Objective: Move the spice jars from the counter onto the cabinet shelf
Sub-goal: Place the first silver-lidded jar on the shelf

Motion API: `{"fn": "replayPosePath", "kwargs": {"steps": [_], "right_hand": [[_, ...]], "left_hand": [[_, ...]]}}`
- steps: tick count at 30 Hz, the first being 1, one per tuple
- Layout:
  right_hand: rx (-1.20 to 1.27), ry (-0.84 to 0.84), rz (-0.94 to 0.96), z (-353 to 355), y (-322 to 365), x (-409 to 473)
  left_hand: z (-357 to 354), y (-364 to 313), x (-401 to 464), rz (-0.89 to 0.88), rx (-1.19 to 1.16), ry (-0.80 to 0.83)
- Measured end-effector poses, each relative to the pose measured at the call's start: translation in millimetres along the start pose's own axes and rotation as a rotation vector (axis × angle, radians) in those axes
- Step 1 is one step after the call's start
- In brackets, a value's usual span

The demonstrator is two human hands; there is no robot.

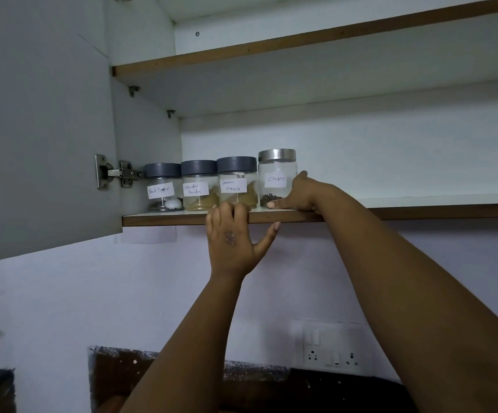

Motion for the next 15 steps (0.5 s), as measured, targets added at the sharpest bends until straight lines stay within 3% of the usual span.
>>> {"fn": "replayPosePath", "kwargs": {"steps": [15], "right_hand": [[-0.022,0.012,-0.015,-1.5,3.8,-8.9]], "left_hand": [[0.4,0.8,-0.4,0.01,-0.02,0.059]]}}
Point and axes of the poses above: each hand's wrist, its own x-axis towards the middle knuckle, its own z-axis out of the back of the hand, y = z × x, the point moved 8 cm from there along x, towards the middle knuckle, and after that the axes turned 1 degree about y, right-handed, at the moved point
